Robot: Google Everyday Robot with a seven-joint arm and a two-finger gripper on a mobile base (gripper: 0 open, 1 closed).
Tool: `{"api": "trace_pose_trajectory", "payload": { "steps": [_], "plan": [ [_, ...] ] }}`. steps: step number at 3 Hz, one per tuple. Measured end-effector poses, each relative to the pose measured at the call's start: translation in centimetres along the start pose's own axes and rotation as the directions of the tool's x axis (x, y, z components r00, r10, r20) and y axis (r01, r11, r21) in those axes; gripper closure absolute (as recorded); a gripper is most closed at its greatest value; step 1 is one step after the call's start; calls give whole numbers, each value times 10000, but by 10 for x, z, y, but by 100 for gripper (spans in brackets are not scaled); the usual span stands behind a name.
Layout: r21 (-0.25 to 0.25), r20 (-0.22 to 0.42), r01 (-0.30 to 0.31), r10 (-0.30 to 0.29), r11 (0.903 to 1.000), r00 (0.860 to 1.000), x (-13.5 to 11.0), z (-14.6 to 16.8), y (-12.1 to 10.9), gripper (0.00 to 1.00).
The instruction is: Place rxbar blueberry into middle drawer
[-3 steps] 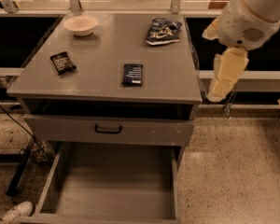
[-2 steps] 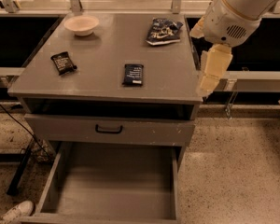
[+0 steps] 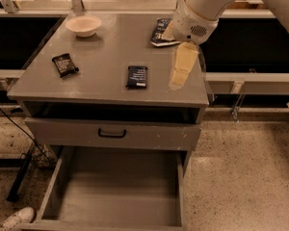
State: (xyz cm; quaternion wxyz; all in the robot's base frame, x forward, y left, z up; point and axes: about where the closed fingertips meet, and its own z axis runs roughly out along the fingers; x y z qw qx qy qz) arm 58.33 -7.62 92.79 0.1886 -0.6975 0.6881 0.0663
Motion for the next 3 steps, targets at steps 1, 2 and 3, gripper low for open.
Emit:
{"api": "trace_pose_trajectory", "payload": {
  "steps": [1, 2, 3],
  "plan": [
    [4, 5, 2, -2, 10000, 10000, 0, 1, 0, 0],
    [110, -197, -26, 28, 9999, 9998, -10, 24, -18, 0],
    [146, -316, -164, 168, 9998, 9994, -16, 43, -39, 0]
  ]
}}
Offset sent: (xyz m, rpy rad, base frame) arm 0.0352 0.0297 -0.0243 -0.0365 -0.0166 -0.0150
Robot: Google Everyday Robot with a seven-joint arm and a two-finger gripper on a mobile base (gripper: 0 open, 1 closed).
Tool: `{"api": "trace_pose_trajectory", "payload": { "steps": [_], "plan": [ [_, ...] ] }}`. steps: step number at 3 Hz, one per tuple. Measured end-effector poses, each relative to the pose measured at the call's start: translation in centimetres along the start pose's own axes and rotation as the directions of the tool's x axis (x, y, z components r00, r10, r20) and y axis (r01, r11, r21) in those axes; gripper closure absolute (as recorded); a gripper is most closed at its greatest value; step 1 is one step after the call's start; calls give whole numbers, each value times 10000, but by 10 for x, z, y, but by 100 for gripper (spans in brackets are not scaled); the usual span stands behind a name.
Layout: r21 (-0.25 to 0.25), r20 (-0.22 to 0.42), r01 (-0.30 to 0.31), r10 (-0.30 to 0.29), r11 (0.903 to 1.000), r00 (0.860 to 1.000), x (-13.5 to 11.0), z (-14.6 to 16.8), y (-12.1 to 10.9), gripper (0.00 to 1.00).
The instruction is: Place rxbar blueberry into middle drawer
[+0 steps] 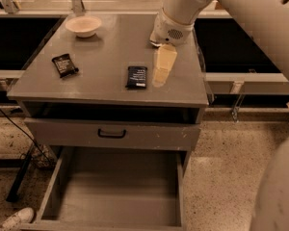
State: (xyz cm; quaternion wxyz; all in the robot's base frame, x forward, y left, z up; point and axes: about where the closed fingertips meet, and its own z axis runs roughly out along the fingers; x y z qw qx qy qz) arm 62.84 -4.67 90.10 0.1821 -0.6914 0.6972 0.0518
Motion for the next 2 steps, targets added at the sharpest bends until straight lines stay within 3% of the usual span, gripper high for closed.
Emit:
{"api": "trace_pose_trajectory", "payload": {
  "steps": [2],
  "plan": [
    [-235, 214, -73, 78, 9997, 9997, -11, 34, -27, 0]
  ]
}}
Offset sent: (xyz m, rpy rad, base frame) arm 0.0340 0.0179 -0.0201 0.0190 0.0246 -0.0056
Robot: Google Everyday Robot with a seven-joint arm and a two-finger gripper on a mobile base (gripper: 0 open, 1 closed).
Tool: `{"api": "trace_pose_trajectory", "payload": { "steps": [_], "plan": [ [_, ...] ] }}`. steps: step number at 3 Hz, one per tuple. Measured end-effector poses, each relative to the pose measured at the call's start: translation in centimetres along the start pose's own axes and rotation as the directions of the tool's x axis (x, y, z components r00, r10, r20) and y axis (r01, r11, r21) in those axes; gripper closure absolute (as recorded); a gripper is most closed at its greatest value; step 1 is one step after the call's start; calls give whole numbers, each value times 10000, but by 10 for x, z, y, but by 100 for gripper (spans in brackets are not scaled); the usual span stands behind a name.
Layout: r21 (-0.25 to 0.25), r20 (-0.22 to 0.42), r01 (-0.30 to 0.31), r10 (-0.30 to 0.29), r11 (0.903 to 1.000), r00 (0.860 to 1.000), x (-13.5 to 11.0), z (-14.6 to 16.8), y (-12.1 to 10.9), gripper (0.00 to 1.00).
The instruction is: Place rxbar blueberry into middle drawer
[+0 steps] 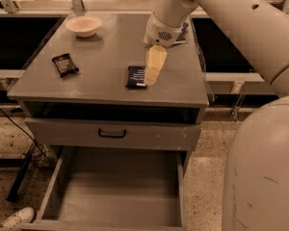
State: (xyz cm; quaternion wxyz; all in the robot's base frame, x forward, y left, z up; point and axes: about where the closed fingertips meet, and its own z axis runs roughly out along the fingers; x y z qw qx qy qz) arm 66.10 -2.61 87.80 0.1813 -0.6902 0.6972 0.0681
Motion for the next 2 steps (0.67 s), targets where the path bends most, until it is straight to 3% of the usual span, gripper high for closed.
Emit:
{"api": "trace_pose_trajectory", "payload": {
  "steps": [1, 2],
  "plan": [
    [-7, 4, -4, 4, 10000, 10000, 0, 0, 0, 0],
    [-318, 181, -163, 169, 9994, 9997, 2, 19, 3, 0]
  ]
}}
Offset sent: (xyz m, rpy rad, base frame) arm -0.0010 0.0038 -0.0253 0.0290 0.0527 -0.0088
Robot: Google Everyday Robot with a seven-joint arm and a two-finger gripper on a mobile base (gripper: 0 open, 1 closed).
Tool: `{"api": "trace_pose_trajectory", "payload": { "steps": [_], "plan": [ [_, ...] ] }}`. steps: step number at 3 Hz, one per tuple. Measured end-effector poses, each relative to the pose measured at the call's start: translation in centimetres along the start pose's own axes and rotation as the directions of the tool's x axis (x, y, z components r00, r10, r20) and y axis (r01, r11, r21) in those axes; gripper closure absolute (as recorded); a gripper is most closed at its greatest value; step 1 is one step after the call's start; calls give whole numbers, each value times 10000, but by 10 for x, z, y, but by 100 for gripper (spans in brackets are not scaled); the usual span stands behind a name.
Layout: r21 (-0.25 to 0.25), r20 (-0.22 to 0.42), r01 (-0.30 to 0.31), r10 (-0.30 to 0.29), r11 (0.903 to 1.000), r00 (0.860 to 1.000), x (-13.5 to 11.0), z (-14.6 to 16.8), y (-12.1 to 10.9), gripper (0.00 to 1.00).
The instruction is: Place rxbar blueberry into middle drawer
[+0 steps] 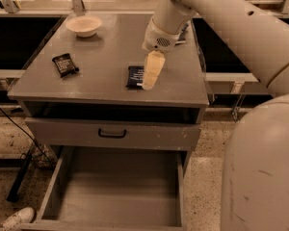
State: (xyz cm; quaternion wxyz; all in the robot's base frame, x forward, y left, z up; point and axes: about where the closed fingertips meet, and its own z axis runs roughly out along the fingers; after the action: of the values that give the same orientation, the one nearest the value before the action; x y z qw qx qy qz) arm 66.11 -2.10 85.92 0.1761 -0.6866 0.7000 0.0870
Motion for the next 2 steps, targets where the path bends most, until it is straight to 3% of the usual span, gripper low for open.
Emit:
{"api": "trace_pose_trajectory", "payload": {
  "steps": [1, 2],
  "plan": [
    [-511, 330, -161, 178, 9986, 9993, 1, 25, 5, 0],
    [-639, 496, -149, 181, 9978, 9986, -2, 33, 0, 0]
  ]
}}
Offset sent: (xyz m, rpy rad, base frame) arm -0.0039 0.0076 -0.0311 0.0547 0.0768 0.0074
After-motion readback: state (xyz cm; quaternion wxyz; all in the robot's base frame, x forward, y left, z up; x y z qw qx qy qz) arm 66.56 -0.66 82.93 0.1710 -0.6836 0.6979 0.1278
